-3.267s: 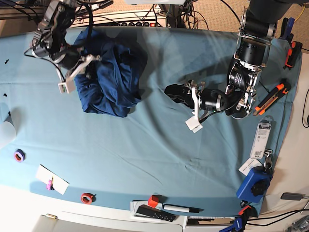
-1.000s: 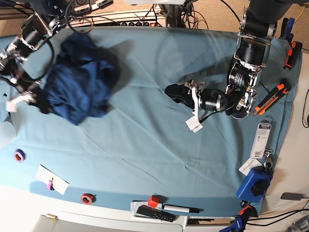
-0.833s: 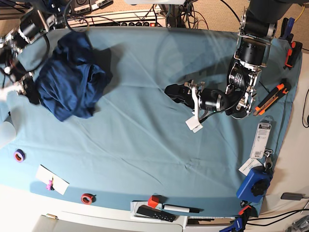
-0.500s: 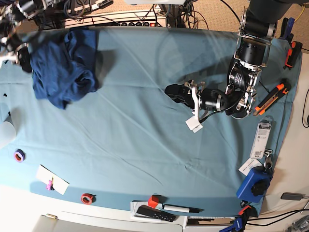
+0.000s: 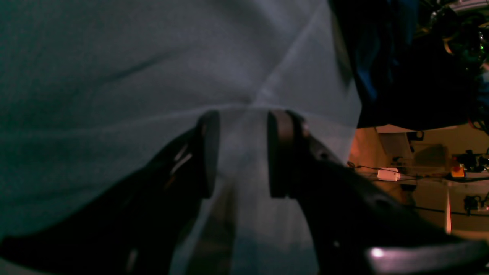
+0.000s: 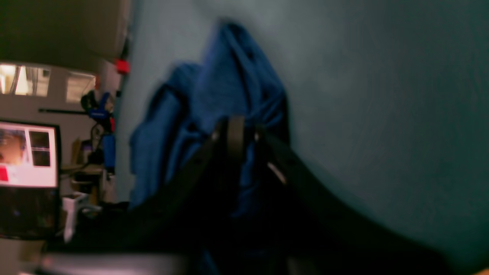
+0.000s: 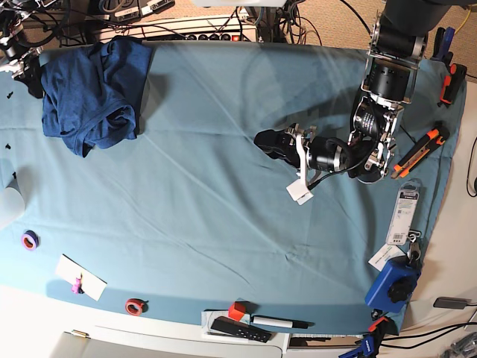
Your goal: Layout the t-shirt on the table in an organized manner, then fold the t-shirt properly
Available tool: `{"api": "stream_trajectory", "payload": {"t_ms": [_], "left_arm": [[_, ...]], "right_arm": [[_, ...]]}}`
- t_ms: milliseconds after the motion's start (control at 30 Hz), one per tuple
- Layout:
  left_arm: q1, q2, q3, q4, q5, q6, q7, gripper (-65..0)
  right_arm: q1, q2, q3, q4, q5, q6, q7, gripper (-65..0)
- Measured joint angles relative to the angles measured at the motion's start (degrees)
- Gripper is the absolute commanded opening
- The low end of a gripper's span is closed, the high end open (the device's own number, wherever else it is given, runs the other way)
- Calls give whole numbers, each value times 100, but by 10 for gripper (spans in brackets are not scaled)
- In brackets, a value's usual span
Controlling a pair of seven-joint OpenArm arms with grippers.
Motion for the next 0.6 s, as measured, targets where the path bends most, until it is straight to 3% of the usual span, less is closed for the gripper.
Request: {"api": "stream_trajectory", "payload": {"t_ms": [67, 333, 500, 600], "left_arm": [[0, 0, 0, 0, 2, 0, -4, -431], [0, 50, 0, 0, 4, 4, -195, -431], [155, 363, -2, 0, -402, 9, -173, -429], [343, 826, 7, -2, -479, 15, 144, -338]], "right_arm": [[33, 46, 0, 0, 170, -2, -11, -390], [702, 804, 2, 2, 466, 13, 24, -388], [883, 828, -761, 7, 507, 39, 4, -388], [857, 726, -1368, 4, 487, 39, -9, -388]]}}
